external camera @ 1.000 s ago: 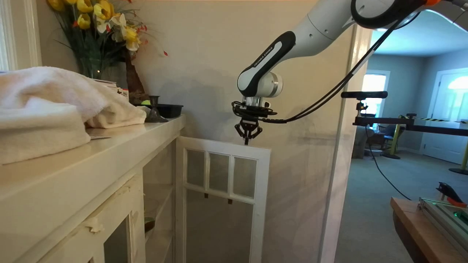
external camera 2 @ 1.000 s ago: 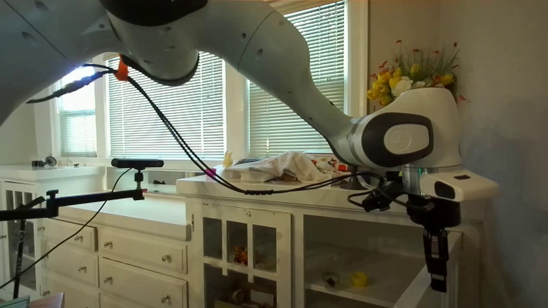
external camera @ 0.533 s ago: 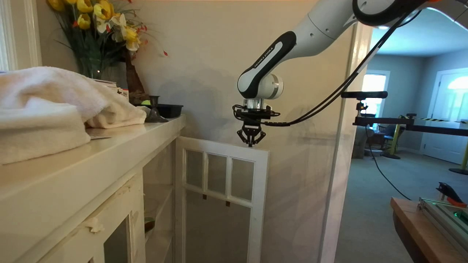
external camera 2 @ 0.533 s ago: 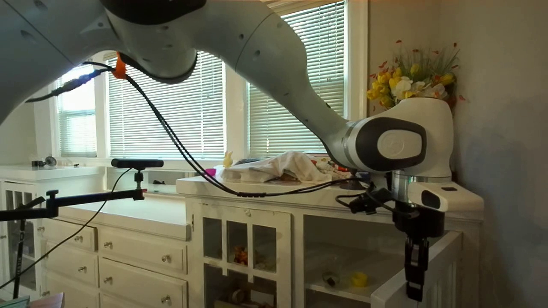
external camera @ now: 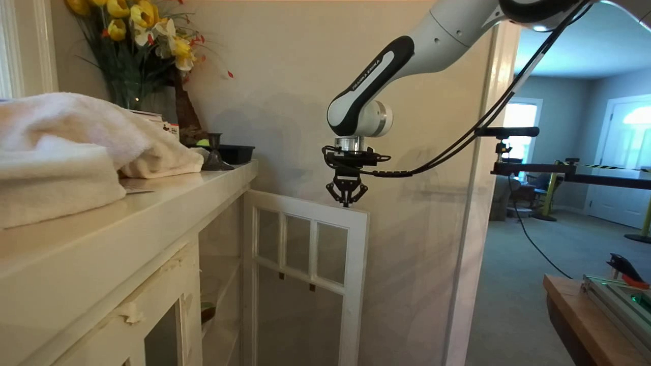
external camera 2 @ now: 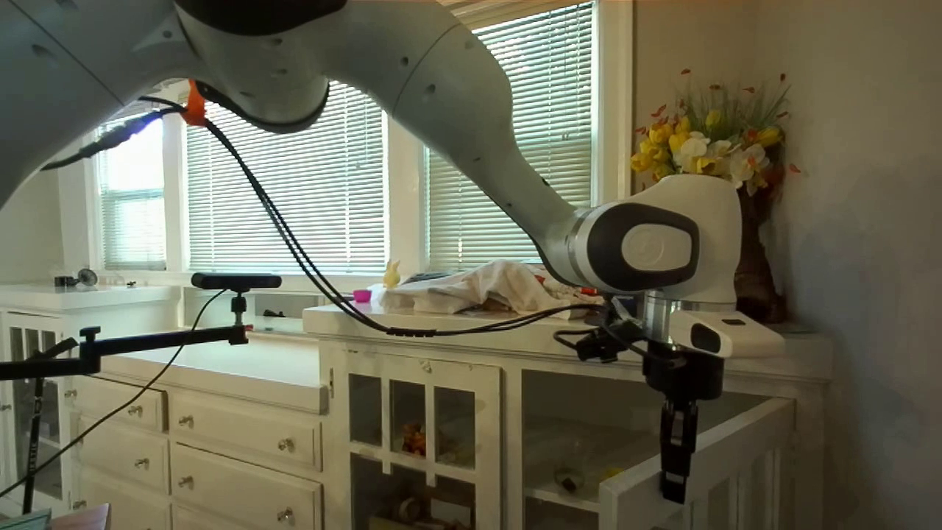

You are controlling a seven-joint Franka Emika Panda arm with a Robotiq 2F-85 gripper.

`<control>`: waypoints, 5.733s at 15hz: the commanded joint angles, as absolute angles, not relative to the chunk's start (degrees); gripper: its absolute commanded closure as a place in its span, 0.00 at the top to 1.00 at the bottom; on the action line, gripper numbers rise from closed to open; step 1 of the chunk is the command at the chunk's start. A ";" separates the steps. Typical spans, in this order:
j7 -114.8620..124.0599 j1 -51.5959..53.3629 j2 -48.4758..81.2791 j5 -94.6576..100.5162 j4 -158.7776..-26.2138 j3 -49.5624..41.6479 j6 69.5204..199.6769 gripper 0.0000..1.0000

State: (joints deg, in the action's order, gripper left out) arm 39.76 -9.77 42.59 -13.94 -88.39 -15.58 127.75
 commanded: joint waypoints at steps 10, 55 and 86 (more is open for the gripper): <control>23.94 -9.51 40.45 -14.08 -93.37 -9.44 131.70 0.00; -35.75 -30.41 34.02 -20.54 -104.40 12.91 155.50 0.18; -33.77 -30.99 40.55 -17.32 -101.40 17.91 160.61 0.20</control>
State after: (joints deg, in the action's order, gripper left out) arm -26.71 -27.21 37.48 -19.05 -104.96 13.28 164.13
